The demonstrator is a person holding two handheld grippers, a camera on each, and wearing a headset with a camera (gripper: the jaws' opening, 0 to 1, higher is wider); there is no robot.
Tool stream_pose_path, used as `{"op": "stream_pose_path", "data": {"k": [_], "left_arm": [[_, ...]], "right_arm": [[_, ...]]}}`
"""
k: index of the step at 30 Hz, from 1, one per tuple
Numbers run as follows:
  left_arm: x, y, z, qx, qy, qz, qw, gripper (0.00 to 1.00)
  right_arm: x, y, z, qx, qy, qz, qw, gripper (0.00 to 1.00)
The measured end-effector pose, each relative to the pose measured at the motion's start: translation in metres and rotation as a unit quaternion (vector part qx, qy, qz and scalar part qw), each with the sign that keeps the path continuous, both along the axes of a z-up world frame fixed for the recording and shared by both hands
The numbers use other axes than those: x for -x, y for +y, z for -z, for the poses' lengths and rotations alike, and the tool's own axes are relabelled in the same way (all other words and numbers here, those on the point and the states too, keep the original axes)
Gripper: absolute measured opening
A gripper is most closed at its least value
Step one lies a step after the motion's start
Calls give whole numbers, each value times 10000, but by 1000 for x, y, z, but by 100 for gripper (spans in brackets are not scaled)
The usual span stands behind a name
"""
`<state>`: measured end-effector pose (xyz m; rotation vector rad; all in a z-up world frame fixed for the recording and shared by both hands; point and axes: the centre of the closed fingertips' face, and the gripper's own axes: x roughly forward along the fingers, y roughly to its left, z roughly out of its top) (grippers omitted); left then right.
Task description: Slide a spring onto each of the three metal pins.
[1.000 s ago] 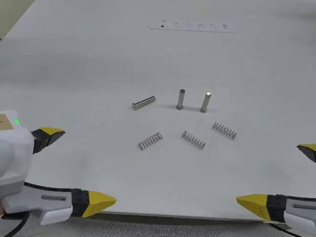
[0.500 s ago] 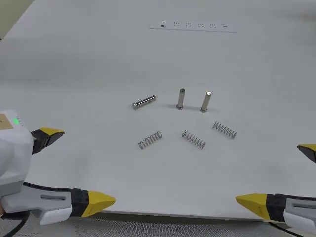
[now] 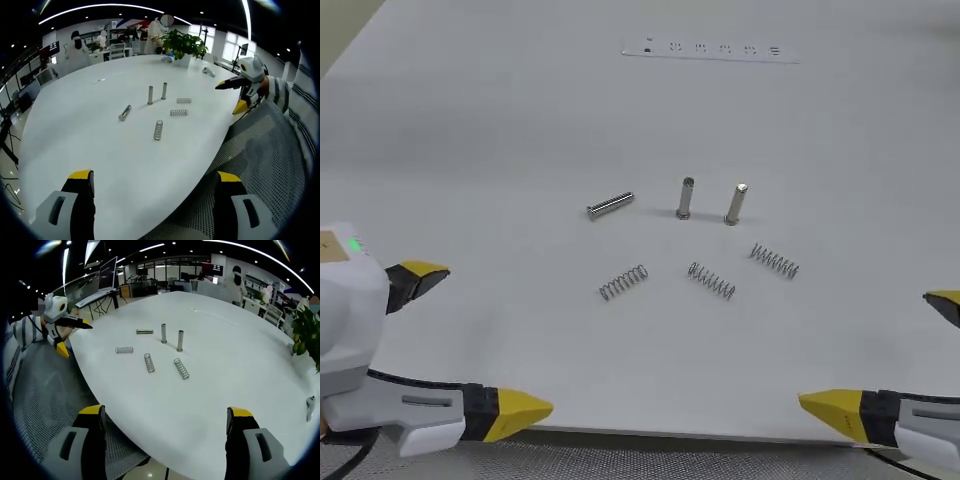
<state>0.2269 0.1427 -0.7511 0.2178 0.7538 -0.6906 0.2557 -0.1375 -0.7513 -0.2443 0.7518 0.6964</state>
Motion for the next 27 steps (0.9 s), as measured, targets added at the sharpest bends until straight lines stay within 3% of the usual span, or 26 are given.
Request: {"op": "stream_pose_path", "data": {"k": [20, 27], "left_arm": [[-3, -2, -5, 82, -69, -2, 9999, 98], [-5, 0, -6, 64, -84, -6, 9999, 98]], "right_arm": [[3, -1, 4, 122, 103, -122, 9998, 100], [2, 0, 2, 38, 116, -36, 9999, 100]]}}
